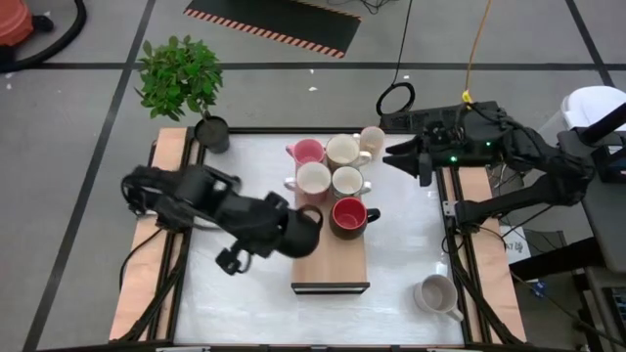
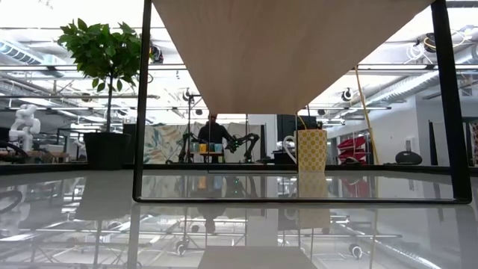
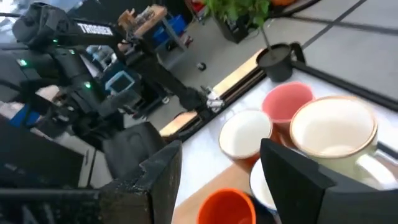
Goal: Place coffee mugs
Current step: Put the black mug on the shelf, then put the yellow mug on the shelf
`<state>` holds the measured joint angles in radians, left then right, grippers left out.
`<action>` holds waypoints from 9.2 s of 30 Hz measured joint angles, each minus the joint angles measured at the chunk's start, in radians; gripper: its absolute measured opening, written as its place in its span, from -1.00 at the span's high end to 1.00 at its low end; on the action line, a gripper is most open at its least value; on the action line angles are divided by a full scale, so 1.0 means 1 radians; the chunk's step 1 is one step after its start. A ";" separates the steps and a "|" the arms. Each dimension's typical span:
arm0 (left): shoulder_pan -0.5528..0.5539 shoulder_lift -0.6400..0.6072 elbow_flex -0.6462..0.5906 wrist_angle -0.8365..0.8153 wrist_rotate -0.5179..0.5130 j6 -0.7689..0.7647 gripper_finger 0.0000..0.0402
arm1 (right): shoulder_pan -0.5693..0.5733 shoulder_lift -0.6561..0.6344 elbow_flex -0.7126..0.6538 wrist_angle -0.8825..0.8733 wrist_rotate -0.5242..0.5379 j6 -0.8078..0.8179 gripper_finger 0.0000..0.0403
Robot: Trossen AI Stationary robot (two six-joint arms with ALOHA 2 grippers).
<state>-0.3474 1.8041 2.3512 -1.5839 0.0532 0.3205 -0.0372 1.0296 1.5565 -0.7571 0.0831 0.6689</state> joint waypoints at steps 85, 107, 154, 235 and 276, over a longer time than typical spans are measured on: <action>0.085 0.166 -0.214 0.015 -0.248 -0.040 0.32 | 0.053 0.007 -0.256 -0.362 -0.189 -0.061 1.00; 0.059 0.123 -0.210 0.018 -0.382 -0.045 -0.09 | 0.066 -0.001 -0.413 -0.176 -0.240 0.027 1.00; 0.148 -0.084 -0.052 0.013 -0.667 -0.818 -0.09 | 0.112 -0.093 -0.421 -0.353 0.017 -0.139 1.00; 0.600 -0.221 -0.159 0.050 -0.382 -0.621 -0.09 | -0.424 0.139 -0.370 0.136 -0.236 -0.374 1.00; 0.212 -0.229 -0.558 0.250 -0.534 -1.158 -0.09 | -0.752 0.373 -0.419 0.161 -0.294 -1.411 0.41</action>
<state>-0.1353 1.5753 1.7927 -1.3342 -0.4805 -0.8374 -0.7892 1.4023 1.1377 -0.5960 -0.2112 -0.7425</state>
